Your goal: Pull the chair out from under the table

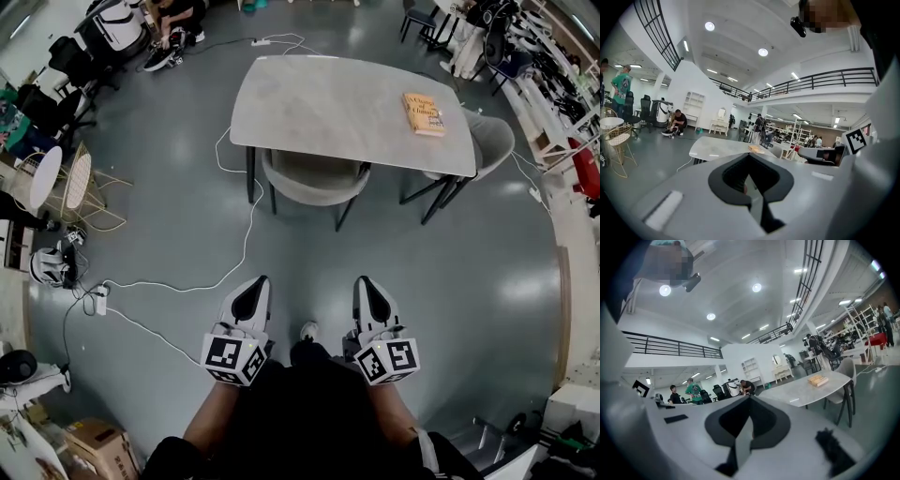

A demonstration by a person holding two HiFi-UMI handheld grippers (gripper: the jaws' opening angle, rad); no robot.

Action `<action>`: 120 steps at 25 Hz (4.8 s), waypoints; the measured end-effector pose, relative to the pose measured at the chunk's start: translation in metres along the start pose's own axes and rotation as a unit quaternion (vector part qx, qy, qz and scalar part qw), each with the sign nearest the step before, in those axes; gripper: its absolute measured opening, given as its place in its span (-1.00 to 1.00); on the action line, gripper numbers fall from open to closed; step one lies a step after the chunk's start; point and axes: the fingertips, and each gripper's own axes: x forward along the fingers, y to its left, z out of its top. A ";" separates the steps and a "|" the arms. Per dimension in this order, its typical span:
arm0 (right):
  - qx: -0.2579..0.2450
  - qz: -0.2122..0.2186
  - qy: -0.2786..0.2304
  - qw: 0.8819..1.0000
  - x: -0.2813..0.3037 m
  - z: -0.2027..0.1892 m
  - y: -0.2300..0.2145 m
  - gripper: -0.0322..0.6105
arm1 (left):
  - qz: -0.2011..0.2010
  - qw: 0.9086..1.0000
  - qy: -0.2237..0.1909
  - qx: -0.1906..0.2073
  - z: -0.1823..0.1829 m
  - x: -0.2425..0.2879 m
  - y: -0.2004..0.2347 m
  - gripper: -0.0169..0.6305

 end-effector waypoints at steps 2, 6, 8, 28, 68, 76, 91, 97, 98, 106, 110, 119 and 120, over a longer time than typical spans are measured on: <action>0.000 0.002 0.002 1.000 0.005 0.002 -0.007 -0.85 | 0.001 1.000 0.003 0.001 0.001 0.008 -0.001 -0.93; 0.002 0.007 0.002 1.000 0.012 0.011 -0.022 -0.85 | 0.003 1.000 0.004 0.007 0.006 0.021 -0.010 -0.93; 0.003 0.010 0.002 1.000 0.015 0.013 -0.026 -0.85 | 0.006 1.000 0.007 0.010 0.005 0.023 -0.010 -0.93; 0.000 -0.024 -0.013 1.000 0.097 0.020 -0.043 -0.85 | -0.033 0.999 0.020 0.007 0.019 0.101 0.052 -0.93; 0.023 -0.094 0.078 0.992 0.288 -0.045 -0.085 -0.85 | -0.125 0.980 0.156 0.015 -0.030 0.282 0.187 -0.92; 0.032 -0.093 0.104 0.990 0.299 -0.083 -0.098 -0.85 | -0.155 0.969 0.188 0.031 -0.068 0.299 0.194 -0.92; 0.033 -0.118 0.140 0.983 0.303 -0.145 -0.132 -0.85 | -0.196 0.954 0.226 0.031 -0.134 0.335 0.210 -0.71; 0.032 -0.122 0.143 0.982 0.303 -0.155 -0.141 -0.85 | -0.232 0.939 0.238 0.088 -0.151 0.341 0.209 -0.44; 0.032 -0.120 0.144 0.982 0.303 -0.157 -0.142 -0.85 | -0.243 0.934 0.241 0.102 -0.154 0.341 0.208 -0.42; 0.012 -0.094 0.176 0.980 0.311 -0.172 -0.146 -0.67 | -0.269 0.913 0.258 0.163 -0.180 0.349 0.211 -0.30; -0.021 -0.070 0.204 0.976 0.317 -0.184 -0.147 -0.46 | -0.279 0.904 0.259 0.192 -0.187 0.358 0.216 -0.30; -0.175 0.005 0.284 0.943 0.329 -0.211 -0.145 -0.21 | -0.319 0.875 0.261 0.252 -0.197 0.366 0.222 -0.22; -0.188 0.014 0.293 0.937 0.330 -0.215 -0.145 -0.20 | -0.322 0.872 0.262 0.261 -0.199 0.367 0.223 -0.22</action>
